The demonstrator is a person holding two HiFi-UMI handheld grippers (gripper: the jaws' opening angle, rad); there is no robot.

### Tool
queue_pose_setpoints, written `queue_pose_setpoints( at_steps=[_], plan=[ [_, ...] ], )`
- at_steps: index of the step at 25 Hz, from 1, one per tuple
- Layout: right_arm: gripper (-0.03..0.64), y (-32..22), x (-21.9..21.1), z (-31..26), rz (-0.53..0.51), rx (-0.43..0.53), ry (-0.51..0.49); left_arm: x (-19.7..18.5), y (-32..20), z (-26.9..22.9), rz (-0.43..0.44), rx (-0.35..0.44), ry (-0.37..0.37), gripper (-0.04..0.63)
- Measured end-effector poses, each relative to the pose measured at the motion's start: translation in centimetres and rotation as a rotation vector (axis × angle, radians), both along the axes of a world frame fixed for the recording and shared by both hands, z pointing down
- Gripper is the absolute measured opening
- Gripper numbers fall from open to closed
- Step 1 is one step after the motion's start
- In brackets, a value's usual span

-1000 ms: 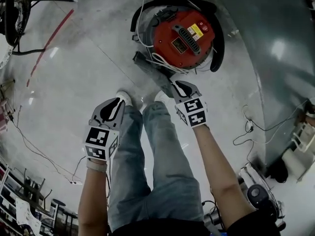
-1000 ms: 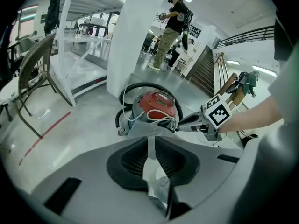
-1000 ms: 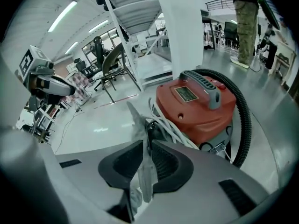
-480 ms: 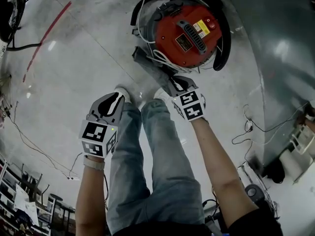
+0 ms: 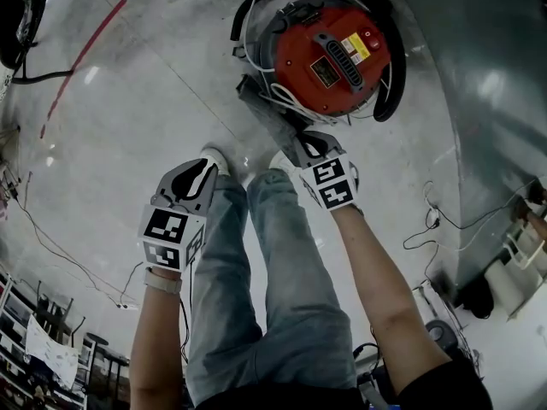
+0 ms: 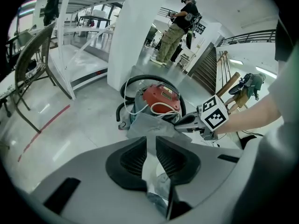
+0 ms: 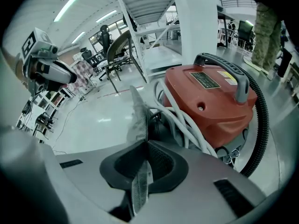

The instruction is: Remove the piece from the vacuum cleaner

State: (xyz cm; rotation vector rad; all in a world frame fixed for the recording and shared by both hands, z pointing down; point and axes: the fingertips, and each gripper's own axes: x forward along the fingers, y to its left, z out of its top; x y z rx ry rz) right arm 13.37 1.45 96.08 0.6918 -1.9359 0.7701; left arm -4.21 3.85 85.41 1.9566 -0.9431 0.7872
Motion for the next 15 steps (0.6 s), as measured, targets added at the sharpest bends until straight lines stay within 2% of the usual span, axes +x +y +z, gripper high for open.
queue_pose_setpoints(
  at_steps=[5,15],
  plan=[
    [0.043,1.0,-1.6,-0.6,-0.072,0.043,0.038,-0.2,0.6,0.1,0.010,-0.006,-0.006,0.058],
    [0.041,0.6,-1.7,-0.7,-0.060,0.077,0.077,-0.4,1.6,0.4,0.010,-0.017,-0.003,0.058]
  ],
)
